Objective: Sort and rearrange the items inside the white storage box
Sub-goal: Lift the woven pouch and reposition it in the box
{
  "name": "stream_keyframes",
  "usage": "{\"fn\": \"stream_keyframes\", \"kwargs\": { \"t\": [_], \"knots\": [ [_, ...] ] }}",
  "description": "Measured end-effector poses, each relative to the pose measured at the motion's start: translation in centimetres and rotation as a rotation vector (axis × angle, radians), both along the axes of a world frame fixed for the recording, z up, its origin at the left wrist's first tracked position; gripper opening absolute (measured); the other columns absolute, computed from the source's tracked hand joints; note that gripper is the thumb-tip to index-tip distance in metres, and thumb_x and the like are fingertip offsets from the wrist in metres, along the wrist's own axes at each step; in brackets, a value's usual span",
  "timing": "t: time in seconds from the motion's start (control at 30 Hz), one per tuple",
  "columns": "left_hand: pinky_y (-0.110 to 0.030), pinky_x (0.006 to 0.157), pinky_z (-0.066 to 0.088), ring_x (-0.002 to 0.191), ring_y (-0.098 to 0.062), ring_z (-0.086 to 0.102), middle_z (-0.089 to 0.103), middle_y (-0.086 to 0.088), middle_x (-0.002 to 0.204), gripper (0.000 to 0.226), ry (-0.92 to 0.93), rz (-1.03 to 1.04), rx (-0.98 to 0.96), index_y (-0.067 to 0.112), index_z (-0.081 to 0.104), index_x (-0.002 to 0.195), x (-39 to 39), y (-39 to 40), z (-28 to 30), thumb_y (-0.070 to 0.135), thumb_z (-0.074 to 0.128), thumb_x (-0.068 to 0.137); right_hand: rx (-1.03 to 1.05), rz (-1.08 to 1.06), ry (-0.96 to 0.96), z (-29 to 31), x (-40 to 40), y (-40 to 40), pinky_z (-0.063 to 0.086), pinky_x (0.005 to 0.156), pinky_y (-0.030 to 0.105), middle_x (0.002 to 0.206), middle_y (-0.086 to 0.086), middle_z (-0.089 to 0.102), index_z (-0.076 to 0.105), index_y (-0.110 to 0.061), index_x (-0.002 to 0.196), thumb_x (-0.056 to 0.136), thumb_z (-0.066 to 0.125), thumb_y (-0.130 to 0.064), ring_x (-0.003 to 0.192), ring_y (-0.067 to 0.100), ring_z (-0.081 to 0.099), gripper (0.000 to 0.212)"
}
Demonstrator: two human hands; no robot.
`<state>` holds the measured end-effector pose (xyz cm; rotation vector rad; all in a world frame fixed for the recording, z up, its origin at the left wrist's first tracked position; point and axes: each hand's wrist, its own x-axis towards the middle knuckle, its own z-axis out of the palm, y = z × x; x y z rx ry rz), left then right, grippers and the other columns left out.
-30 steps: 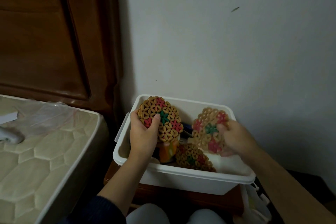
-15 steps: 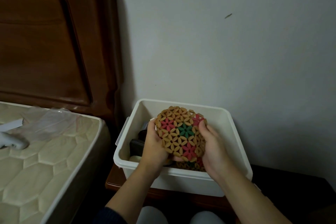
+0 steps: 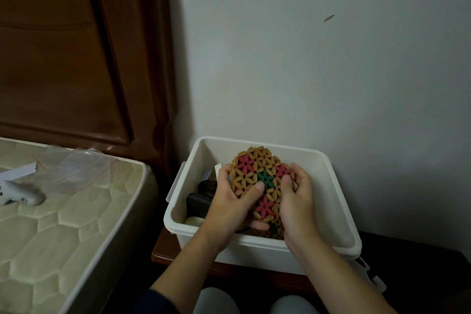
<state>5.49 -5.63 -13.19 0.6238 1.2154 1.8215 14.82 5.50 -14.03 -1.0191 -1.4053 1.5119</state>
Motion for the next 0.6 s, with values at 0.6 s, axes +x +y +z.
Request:
{"fn": "stream_keyframes", "kwargs": {
  "t": [0.6],
  "knots": [
    [-0.048,0.056,0.065,0.107,-0.031,0.073,0.062,0.003,0.128,0.046,0.071,0.449,-0.064,0.058,0.047,0.113,0.4,1.2,-1.2,0.025,0.075,0.096,0.173,1.053,-1.449,-3.2,-0.3,4.7,0.048,0.111,0.039,0.146,0.010,0.055,0.049,-0.014,0.149,0.087,0.076,-0.046,0.129,0.026,0.056,0.075]
  ]
}}
